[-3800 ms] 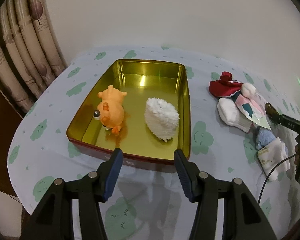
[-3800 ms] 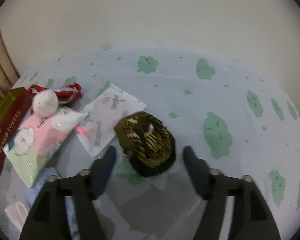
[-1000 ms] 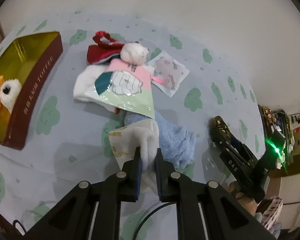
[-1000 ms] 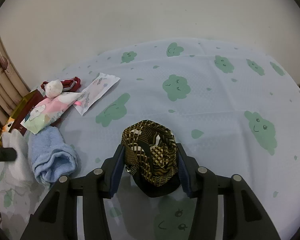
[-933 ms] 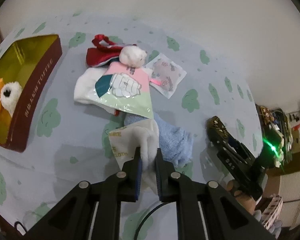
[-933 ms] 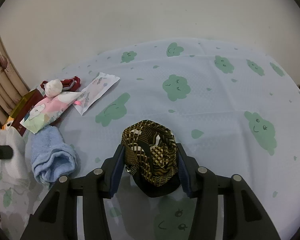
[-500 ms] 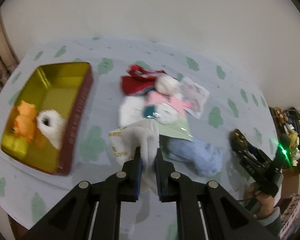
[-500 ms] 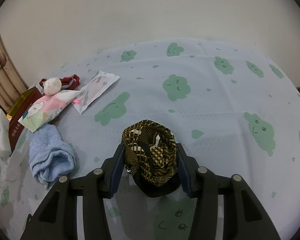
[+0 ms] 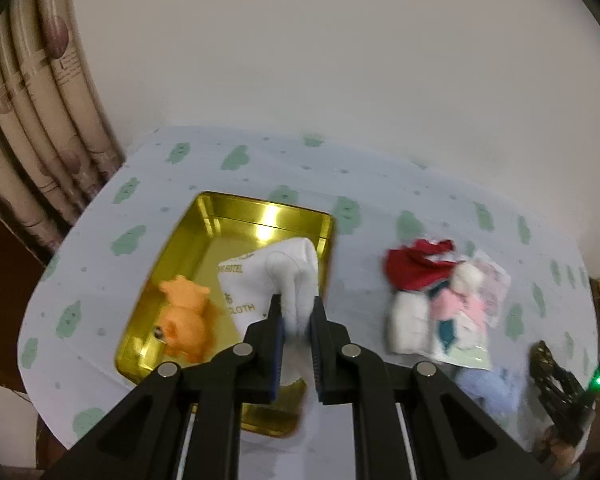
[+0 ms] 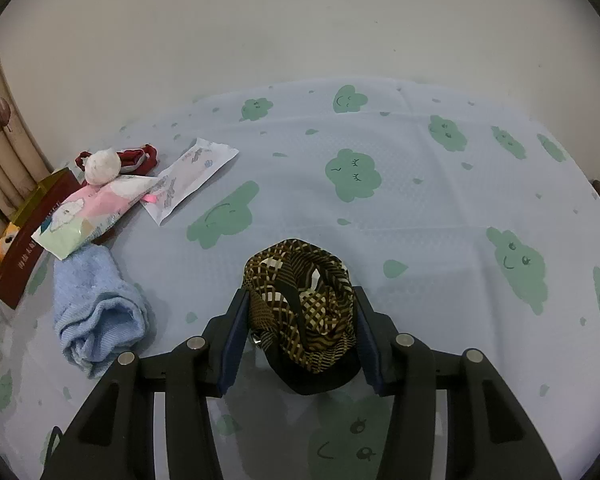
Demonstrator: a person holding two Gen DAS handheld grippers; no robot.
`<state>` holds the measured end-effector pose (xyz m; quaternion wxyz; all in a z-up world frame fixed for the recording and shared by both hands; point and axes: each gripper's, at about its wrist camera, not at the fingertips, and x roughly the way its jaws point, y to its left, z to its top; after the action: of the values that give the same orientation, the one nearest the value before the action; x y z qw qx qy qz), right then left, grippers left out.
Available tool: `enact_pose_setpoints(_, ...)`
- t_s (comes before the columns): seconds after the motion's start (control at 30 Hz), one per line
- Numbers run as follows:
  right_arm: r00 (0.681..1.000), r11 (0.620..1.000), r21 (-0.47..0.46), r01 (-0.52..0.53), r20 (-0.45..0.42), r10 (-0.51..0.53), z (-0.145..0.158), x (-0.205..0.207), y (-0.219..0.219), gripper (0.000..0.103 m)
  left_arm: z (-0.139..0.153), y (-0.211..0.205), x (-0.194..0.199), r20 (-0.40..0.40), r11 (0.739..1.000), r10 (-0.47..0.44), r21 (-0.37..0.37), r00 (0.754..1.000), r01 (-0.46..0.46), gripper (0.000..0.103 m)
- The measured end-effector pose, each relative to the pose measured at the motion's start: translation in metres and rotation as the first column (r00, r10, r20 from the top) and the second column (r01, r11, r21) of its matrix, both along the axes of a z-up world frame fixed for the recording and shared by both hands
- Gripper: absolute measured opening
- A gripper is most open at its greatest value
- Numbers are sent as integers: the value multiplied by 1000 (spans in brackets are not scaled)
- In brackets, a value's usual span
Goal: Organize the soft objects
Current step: 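Lift the white sock toward the tin while right gripper holds the hat, then lower the white sock into the gold tin and open left gripper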
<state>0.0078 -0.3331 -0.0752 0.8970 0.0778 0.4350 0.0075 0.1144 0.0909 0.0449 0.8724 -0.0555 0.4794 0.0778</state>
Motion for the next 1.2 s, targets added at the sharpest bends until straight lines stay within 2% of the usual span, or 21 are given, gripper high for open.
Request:
enact_pose_setpoints(0.17, 1000, 1000, -1, 1, 0, -1, 0, 0, 0, 47, -14, 22, 11, -29, 998, 33, 47, 999, -31, 12)
enact_pose_setpoints(0.33, 1000, 1000, -6, 0, 0, 0, 0, 0, 1, 47, -29, 36, 22, -53, 999, 24, 43, 998, -22, 12)
enact_pose_setpoints(0.43, 1000, 1000, -13, 0, -2, 0, 0, 0, 1, 47, -35, 40, 32, -50, 997, 30, 76, 998, -27, 12)
enact_pose_setpoints(0.53, 1000, 1000, -19, 1, -2, -1, -1, 0, 2, 47, -39, 47, 44, -53, 997, 30, 76, 998, -26, 12)
enact_pose_setpoints(0.67, 1000, 1000, -26, 1, -4, -1, -1, 0, 3, 47, -53, 51, 62, -90, 991, 33, 129, 995, -21, 12)
enact_pose_setpoints(0.9, 1000, 998, -55, -7, -10, 6, -1, 1, 8, 50, -78, 51, 73, -136, 992, 25, 128, 990, -7, 12)
enact_pose_setpoints(1.0, 1000, 998, -64, -9, -12, 8, -1, 1, 9, 50, -82, 47, 74, -139, 988, 17, 155, 990, 5, 14)
enact_pose_setpoints(1.2, 1000, 998, -65, -9, -12, 8, -1, 1, 9, 50, -85, 46, 74, -154, 990, 16, 138, 988, 6, 17)
